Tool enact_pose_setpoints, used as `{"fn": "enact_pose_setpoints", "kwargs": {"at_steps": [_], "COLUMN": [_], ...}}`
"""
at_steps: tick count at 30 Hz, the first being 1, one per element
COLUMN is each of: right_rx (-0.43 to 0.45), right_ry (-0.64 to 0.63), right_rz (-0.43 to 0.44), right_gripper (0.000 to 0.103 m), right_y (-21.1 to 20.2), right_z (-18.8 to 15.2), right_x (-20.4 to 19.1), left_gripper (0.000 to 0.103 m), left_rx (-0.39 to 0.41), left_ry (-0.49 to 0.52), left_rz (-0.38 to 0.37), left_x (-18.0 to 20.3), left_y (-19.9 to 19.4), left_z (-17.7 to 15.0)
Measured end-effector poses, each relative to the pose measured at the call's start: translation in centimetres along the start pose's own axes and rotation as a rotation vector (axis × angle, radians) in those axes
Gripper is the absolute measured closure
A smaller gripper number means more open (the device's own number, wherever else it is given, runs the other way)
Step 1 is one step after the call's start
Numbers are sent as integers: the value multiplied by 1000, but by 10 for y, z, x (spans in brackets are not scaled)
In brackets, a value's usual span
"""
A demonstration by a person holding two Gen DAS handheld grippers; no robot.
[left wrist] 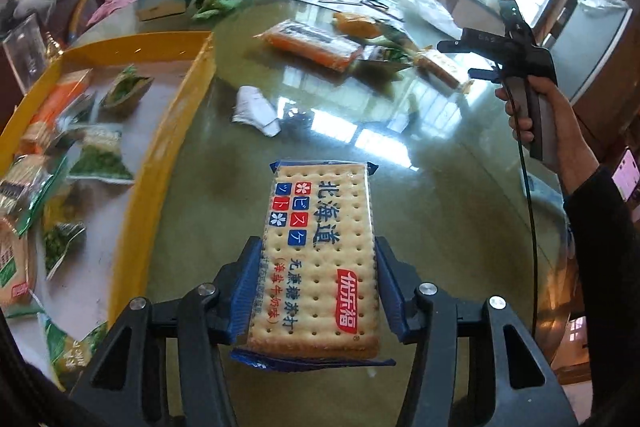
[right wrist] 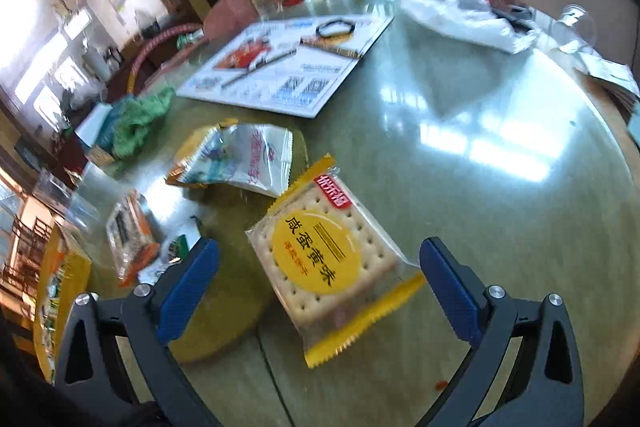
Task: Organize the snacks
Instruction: 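Grasp the blue-white cracker pack with the left tool while the right grasps the yellow-label cracker pack, then carry both cracker packs over the yellow tray and open both tools to release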
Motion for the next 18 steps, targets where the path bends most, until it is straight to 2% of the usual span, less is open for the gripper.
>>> {"fn": "enact_pose_setpoints", "kwargs": {"at_steps": [5,9,10,14,18], "right_rx": [-12,-29,-29,-35,-34], "right_ry": [-93,-194,-203,-177,-137], "right_rz": [-57,-161,-190,-224,-234], "right_gripper": [4,22,23,24,25], "right_y": [5,9,9,-1,-24], "right_z": [-12,-34,-37,-52,-86], "right_x": [-23,-41,-42,-46,-53], "left_gripper": [49,49,49,49,49], "left_rx": [-18,-18,-21,-35,-29], "left_ry": [3,12,13,19,39], "left_rz": [7,28,38,59,84], "left_x": [-3,-3,-4,-3,-1], "left_y": [2,1,2,3,1], "left_z": [-6,-10,-11,-18,-23]}}
Point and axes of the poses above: each gripper's, at about its wrist camera, not at the fingertips, and y roughly the way its jaws point, x to its right, z to its top, the point moved 9 cm from there along y, roughly the way its jaws point, and after that the axes turned 9 degrees about -z, right-handed, at the moved point
